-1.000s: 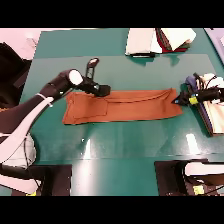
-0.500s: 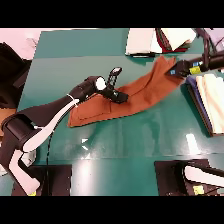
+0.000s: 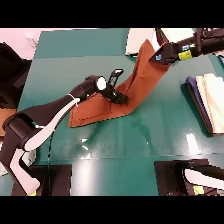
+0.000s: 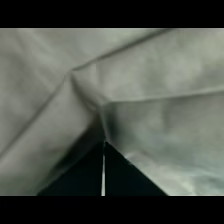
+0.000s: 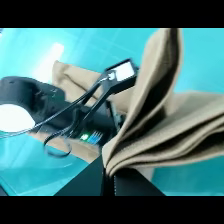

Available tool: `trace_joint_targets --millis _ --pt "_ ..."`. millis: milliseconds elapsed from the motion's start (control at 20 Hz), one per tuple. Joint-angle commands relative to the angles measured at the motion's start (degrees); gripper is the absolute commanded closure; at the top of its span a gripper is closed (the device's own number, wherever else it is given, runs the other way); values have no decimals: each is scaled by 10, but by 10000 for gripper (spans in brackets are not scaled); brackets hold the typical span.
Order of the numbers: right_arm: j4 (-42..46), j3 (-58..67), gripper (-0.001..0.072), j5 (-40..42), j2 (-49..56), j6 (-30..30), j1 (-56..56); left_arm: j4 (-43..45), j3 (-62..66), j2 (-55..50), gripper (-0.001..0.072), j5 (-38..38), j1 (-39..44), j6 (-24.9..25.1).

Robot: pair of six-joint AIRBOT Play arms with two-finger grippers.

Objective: Fold the shirts.

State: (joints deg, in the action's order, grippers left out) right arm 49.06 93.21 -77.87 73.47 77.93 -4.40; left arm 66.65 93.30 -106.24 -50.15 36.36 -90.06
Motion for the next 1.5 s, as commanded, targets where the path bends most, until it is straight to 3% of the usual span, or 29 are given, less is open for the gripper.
trace_joint_targets --millis 0,200,350,500,600,650,850,1150,1200,1250,1400,1450 --pt "-1 8 694 28 1 18 -45 31 19 35 683 -49 -46 1" --pt "-55 8 694 89 35 17 -135 99 19 159 683 -87 -151 1" --pt "-92 8 693 189 99 -2 -250 165 20 269 682 -103 -232 8" --pt "-156 12 681 301 177 -72 -362 213 20 358 682 -109 -293 16" --pt "-158 49 405 317 228 -85 -400 217 20 395 682 -110 -317 17" --pt "-158 67 394 308 243 -85 -402 217 20 405 682 -113 -322 17" --pt "-98 54 399 238 228 -83 -339 205 20 417 683 -143 -320 23" --pt "11 -181 397 192 118 -45 -162 159 20 417 683 -142 -320 28" --pt "10 -216 282 188 113 -45 -132 144 20 417 683 -138 -320 34" --pt "0 -245 94 185 113 -45 -102 130 20 417 683 -132 -320 36" --pt "-53 -290 94 185 141 -45 -55 108 20 415 683 -122 -320 36" --pt "-75 -290 147 184 160 -48 -53 105 20 412 683 -121 -320 36"
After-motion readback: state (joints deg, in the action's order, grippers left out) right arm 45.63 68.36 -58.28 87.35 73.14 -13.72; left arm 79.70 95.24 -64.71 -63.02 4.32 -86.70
